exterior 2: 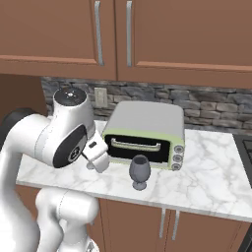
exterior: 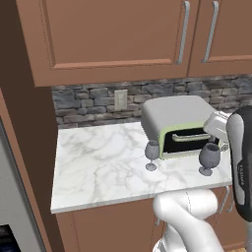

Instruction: Retrieve the wine glasses from the counter and place one next to each plate.

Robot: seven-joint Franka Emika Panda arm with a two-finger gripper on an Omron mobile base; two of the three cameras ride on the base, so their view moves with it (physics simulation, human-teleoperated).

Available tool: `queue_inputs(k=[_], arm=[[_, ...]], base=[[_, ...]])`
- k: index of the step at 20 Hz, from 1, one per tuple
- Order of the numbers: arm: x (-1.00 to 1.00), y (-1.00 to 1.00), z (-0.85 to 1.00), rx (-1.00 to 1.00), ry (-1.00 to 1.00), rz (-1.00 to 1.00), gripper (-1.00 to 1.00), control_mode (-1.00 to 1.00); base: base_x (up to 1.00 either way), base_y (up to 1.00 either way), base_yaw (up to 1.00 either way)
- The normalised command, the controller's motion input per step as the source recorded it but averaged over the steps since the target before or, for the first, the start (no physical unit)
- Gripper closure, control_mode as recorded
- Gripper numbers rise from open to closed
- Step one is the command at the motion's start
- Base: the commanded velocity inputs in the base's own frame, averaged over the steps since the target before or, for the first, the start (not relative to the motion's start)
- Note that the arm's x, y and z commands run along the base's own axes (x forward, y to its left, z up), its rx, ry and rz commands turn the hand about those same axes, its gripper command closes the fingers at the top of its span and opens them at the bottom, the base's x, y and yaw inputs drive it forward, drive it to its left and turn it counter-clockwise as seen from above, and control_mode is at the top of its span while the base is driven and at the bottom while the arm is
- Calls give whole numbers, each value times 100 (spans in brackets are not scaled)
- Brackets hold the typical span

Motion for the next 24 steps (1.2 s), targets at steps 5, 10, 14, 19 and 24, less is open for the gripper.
queue_inputs(k=[5,10,14,19,24], arm=[[0,-60,0,39,11,-15,-100,-100],[0,-52,-29,38,1,-8,-100,-100],[9,-52,-34,36,1,-3,-100,-100],[28,-38,-49,32,5,-6,-100,-100],[34,-44,-39,35,13,-3,-100,-100]], base=[[0,0,0],[0,0,0],[0,0,0],[0,0,0],[0,0,0]])
